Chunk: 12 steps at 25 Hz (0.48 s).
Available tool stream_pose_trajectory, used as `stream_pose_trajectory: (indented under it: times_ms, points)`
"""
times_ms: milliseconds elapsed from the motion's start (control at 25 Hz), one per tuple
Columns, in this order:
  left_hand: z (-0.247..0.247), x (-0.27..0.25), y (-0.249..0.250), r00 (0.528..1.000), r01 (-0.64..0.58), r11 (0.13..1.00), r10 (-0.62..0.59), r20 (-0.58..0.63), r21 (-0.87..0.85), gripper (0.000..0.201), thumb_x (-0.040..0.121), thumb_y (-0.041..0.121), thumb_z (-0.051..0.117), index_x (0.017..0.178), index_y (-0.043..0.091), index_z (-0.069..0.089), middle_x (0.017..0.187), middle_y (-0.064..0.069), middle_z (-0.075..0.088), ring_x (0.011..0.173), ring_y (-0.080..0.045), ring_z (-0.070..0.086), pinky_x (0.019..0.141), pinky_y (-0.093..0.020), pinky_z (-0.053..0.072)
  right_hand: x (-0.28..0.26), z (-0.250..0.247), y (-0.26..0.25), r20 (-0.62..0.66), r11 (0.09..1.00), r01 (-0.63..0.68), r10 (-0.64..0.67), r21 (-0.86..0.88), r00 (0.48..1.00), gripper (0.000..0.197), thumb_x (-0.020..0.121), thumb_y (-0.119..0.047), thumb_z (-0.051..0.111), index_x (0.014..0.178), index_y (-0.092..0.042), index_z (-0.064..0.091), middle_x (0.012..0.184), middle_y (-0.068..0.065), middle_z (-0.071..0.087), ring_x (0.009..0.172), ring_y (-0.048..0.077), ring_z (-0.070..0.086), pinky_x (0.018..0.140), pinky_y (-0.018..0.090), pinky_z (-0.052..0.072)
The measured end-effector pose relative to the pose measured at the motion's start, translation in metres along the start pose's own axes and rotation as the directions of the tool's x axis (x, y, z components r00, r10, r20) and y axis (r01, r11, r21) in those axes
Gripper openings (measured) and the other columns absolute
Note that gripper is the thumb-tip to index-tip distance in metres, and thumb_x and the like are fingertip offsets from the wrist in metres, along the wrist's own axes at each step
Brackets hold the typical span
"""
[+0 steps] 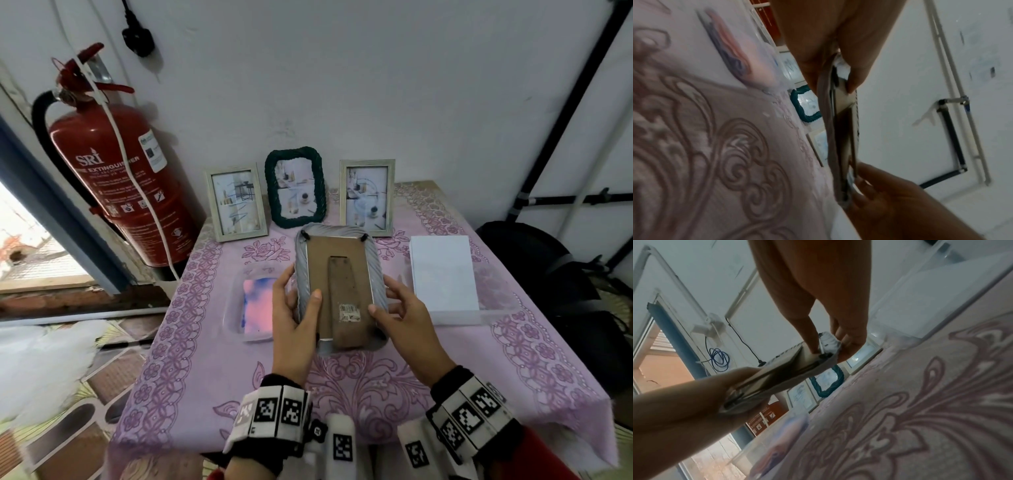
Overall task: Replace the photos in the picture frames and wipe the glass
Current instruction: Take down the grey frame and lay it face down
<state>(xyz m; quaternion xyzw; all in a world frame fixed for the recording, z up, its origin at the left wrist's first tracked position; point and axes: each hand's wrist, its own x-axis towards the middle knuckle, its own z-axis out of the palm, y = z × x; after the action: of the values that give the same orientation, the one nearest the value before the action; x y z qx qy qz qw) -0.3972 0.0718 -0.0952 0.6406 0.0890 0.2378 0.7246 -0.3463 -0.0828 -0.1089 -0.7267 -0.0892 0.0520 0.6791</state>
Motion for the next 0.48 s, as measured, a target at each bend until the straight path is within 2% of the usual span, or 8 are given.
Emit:
stream_pose_trajectory:
  times_ms: [80, 160, 280, 360, 400, 480]
  points:
    - [-0.007, 0.003, -0.009, 1.000, -0.014, 0.965, 0.015, -0.002, 0.261, 0.049, 0.088, 0.014, 0.061, 0.133, 0.028, 0.045, 0.117, -0.009, 0.058, 0.109, -0.022, 0.058, 0.093, -0.039, 0.051, -0.001, -0.005, 0.006, -0.008, 0.997, 0.008, -0.009, -0.072, 1.000, 0.056, 0.087, -0.005, 0.061, 0.138, -0.015, 0.041, 0.113, 0.000, 0.056, 0.086, 0.011, 0.057, 0.067, 0.018, 0.054]
    - [-0.013, 0.006, -0.015, 1.000, -0.015, 0.887, 0.017, 0.000, 0.462, 0.058, 0.085, 0.018, 0.066, 0.138, 0.019, 0.042, 0.114, -0.008, 0.052, 0.105, -0.018, 0.053, 0.092, -0.025, 0.046, 0.000, -0.010, 0.010, 0.001, 0.986, 0.029, -0.029, -0.164, 1.000, 0.060, 0.086, -0.005, 0.062, 0.140, -0.016, 0.039, 0.109, -0.004, 0.056, 0.085, 0.008, 0.057, 0.067, 0.014, 0.052]
    - [-0.016, 0.005, -0.019, 0.999, -0.040, 0.830, 0.031, 0.026, 0.557, 0.064, 0.081, 0.017, 0.070, 0.139, 0.015, 0.042, 0.109, -0.008, 0.049, 0.097, -0.017, 0.053, 0.084, -0.017, 0.044, -0.001, -0.013, 0.016, 0.016, 0.958, 0.042, -0.039, -0.285, 0.999, 0.068, 0.084, -0.001, 0.062, 0.143, -0.016, 0.033, 0.108, -0.002, 0.057, 0.082, 0.002, 0.057, 0.064, 0.003, 0.047]
    - [-0.017, 0.003, -0.022, 0.997, -0.072, 0.809, 0.043, 0.062, 0.584, 0.063, 0.079, 0.013, 0.072, 0.135, 0.011, 0.045, 0.111, -0.008, 0.053, 0.098, -0.016, 0.054, 0.081, -0.012, 0.042, -0.002, -0.014, 0.018, 0.022, 0.937, 0.058, -0.054, -0.344, 0.998, 0.070, 0.083, 0.001, 0.063, 0.143, -0.015, 0.032, 0.108, -0.005, 0.056, 0.080, -0.002, 0.057, 0.064, 0.000, 0.046]
    - [-0.017, 0.002, -0.024, 0.997, -0.068, 0.799, 0.028, 0.076, 0.598, 0.062, 0.078, 0.011, 0.072, 0.134, 0.009, 0.046, 0.113, -0.009, 0.055, 0.099, -0.015, 0.054, 0.081, -0.011, 0.041, -0.003, -0.015, 0.018, 0.028, 0.925, 0.070, -0.064, -0.373, 0.998, 0.070, 0.083, 0.002, 0.063, 0.143, -0.014, 0.032, 0.108, -0.005, 0.055, 0.080, -0.002, 0.057, 0.066, 0.000, 0.046]
    - [-0.018, -0.001, -0.027, 0.996, -0.028, 0.778, -0.031, 0.083, 0.627, 0.062, 0.078, 0.009, 0.072, 0.134, 0.006, 0.046, 0.119, -0.011, 0.057, 0.103, -0.016, 0.054, 0.084, -0.014, 0.043, -0.002, -0.017, 0.019, 0.055, 0.891, 0.090, -0.073, -0.444, 0.996, 0.068, 0.083, 0.000, 0.063, 0.143, -0.012, 0.033, 0.109, -0.003, 0.056, 0.086, 0.006, 0.057, 0.073, 0.008, 0.047]
